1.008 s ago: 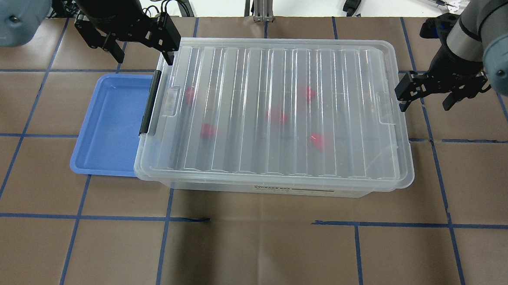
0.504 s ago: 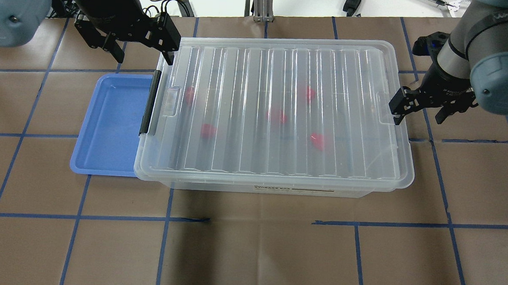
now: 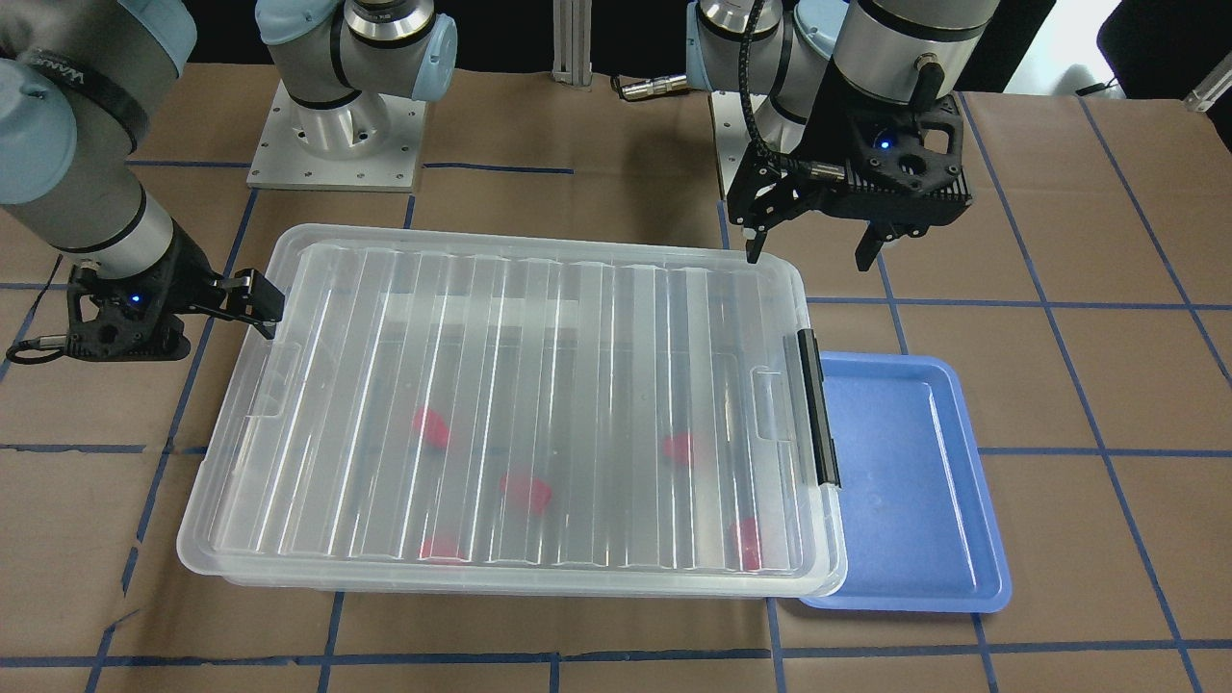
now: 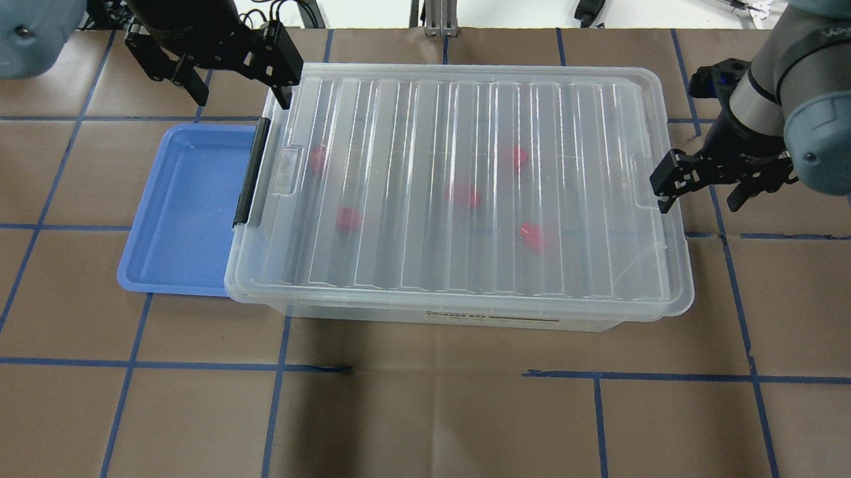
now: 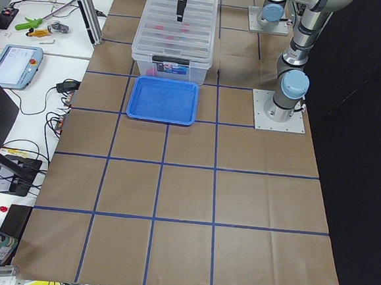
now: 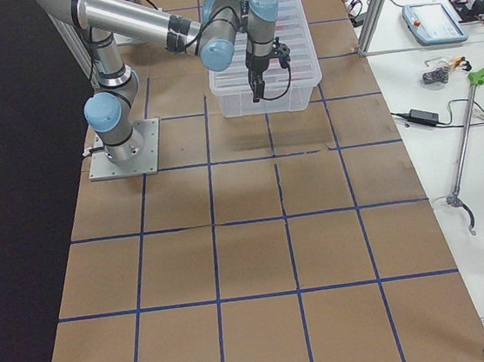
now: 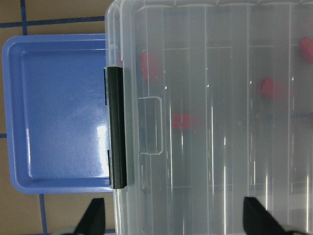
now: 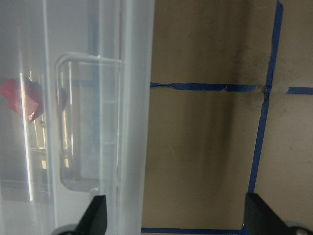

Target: Place red block in blue tray from box

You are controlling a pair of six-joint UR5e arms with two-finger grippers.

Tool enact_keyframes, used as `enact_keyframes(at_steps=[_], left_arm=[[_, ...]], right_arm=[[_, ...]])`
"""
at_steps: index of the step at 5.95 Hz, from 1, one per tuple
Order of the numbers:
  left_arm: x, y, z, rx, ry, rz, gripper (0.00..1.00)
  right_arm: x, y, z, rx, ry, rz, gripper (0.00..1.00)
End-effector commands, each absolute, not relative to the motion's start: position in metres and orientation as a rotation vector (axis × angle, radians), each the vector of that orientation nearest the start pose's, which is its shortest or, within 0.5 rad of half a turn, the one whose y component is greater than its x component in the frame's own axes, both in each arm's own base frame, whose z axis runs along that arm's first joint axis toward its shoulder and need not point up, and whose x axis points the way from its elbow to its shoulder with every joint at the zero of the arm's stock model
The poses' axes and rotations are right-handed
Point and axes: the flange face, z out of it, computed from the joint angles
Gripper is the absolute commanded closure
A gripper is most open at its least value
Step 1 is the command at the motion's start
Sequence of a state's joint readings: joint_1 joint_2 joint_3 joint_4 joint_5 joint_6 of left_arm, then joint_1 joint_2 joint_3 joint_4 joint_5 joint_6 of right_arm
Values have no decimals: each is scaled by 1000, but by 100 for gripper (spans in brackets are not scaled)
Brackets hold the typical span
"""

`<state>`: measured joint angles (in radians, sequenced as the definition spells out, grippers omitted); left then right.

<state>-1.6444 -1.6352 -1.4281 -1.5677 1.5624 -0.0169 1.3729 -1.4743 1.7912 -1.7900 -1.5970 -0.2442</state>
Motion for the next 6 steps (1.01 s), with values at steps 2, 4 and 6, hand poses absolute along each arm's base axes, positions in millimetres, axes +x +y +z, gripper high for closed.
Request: enact_keyframes(at_steps=[2,4,6], left_arm=[[-173,-514,526,90,3151,-125,2],[-173,-514,526,90,3151,-125,2],[-173,-514,526,90,3151,-125,2]], right_arm=[[26,-525,347,-144,3140,147,0],[3,-527,349,-144,3140,130,0],[-19,-527,349,-151,3137,131,0]])
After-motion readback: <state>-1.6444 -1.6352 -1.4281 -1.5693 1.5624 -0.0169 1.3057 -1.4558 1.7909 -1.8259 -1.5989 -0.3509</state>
